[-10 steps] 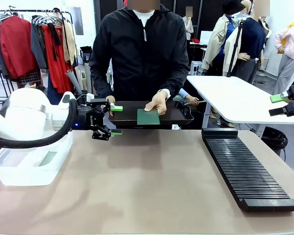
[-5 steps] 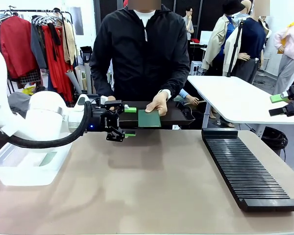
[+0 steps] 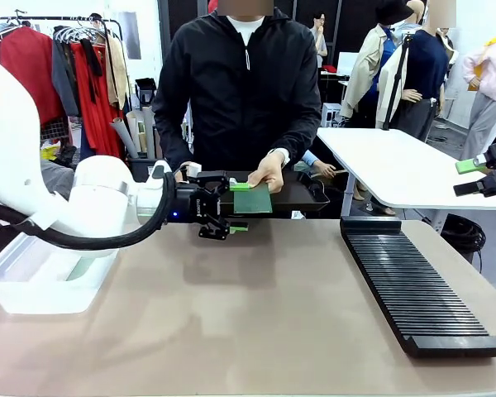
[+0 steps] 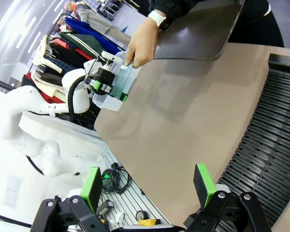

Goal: Sort PCBs into racks and boxes based on the side picked up.
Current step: Pick up the Blank PCB handed by the Human.

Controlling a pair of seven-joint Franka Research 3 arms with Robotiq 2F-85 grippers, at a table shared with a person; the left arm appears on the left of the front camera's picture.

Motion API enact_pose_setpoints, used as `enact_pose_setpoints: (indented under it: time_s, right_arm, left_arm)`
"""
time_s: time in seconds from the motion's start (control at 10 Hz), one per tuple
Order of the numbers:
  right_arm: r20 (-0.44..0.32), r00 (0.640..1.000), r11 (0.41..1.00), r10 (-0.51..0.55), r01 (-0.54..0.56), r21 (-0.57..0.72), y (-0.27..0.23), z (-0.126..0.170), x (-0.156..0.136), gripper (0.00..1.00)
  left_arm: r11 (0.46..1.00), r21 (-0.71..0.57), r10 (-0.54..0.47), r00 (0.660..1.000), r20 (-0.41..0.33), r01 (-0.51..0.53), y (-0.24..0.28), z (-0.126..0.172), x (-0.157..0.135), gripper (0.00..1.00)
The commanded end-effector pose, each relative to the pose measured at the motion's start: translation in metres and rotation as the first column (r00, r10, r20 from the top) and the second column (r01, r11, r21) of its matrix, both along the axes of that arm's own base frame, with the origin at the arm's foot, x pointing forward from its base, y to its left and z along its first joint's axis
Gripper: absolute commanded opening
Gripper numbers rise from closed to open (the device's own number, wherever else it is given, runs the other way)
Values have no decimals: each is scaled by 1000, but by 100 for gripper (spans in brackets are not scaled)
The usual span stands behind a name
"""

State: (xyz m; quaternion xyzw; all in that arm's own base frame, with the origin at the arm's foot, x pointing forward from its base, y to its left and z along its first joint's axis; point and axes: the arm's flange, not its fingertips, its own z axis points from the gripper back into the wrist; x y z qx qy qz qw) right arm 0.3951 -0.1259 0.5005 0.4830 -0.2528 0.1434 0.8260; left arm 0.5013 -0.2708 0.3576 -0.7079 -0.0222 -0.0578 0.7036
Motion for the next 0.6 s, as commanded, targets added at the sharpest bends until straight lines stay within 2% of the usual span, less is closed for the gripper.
enact_pose_setpoints:
  time_s: [0.0, 0.5]
  right_arm:
    - [-2, 1000, 1000, 0, 0, -1, 1, 2, -1, 100]
    - [-2, 1000, 1000, 0, 0, -1, 1, 2, -1, 100]
  left_arm:
    - [1000, 7, 19, 997, 78, -20, -11, -3, 10, 100]
    - [998, -23, 67, 985, 160, -64, -11, 1, 24, 100]
